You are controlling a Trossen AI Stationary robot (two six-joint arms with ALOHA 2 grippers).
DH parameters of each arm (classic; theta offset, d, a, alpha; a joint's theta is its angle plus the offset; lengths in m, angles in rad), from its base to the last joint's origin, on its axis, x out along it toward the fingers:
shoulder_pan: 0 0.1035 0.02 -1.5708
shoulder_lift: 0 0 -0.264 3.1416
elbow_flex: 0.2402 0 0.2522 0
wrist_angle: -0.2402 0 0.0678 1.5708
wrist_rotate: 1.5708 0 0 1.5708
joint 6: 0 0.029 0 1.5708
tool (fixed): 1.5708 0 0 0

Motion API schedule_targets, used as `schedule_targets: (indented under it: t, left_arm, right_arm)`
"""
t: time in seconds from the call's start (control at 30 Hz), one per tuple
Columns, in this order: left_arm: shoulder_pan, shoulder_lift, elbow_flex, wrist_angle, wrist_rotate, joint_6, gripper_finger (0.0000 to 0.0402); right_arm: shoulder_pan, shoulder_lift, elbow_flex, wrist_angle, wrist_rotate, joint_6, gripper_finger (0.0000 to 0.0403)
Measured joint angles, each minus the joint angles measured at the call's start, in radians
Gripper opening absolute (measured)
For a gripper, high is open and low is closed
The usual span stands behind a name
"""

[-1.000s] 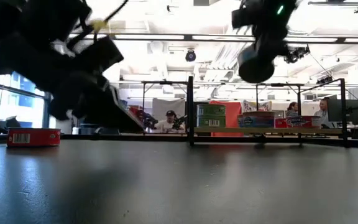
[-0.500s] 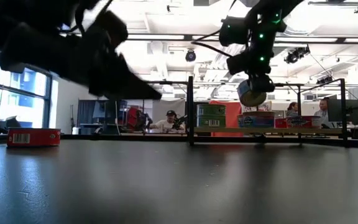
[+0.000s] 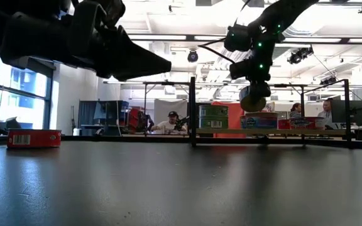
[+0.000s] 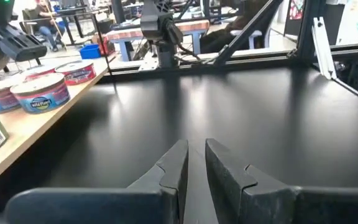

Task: Stack canned seafood by type on shelf
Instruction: Stack the blue-pink tuna can on top of the other blue-pink tuna can on the shelf

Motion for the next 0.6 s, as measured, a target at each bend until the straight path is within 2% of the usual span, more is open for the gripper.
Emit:
schedule_targets:
  t: [0.17,0.5,0.6]
  left_arm:
    - [0.0,0.0,0.0,0.011,0.0,0.001,0.0049]
    - [0.0,0.0,0.0,0.01,0.0,-0.025,0.0049]
    - [0.0,0.0,0.0,0.01,0.0,-0.028,0.0049]
  right_arm:
    - [0.002,0.001,0.0,-0.008,-0.012,-0.028,0.0214]
    - [0.002,0.001,0.0,-0.08,-0.094,-0.058,0.0222]
    - [0.002,0.001,0.0,-0.096,-0.089,-0.08,0.0223]
